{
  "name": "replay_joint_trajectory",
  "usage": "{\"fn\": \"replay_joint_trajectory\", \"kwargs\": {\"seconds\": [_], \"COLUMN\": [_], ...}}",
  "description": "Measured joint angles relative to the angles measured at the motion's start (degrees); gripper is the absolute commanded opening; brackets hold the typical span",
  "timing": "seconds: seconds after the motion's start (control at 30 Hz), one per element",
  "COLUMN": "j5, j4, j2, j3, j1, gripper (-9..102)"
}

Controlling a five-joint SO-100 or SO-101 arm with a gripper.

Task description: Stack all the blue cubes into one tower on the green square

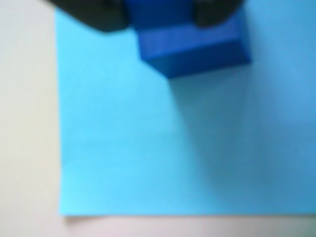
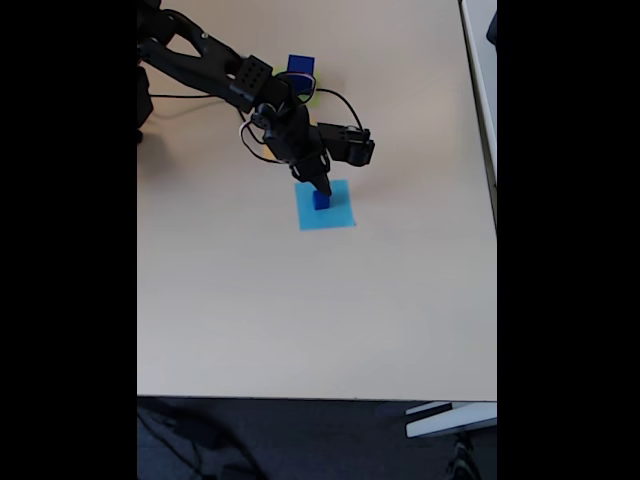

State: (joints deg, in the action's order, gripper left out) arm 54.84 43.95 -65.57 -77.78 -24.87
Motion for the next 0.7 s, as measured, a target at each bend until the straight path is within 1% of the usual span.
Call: {"fn": "replay_joint_trajectory", "kwargs": {"seconds": [0.7], "j5": [0.8], "j4": [0.0], "j2": [0.6], "j3": [0.0], "j1": [0.1], "gripper": [1]}}
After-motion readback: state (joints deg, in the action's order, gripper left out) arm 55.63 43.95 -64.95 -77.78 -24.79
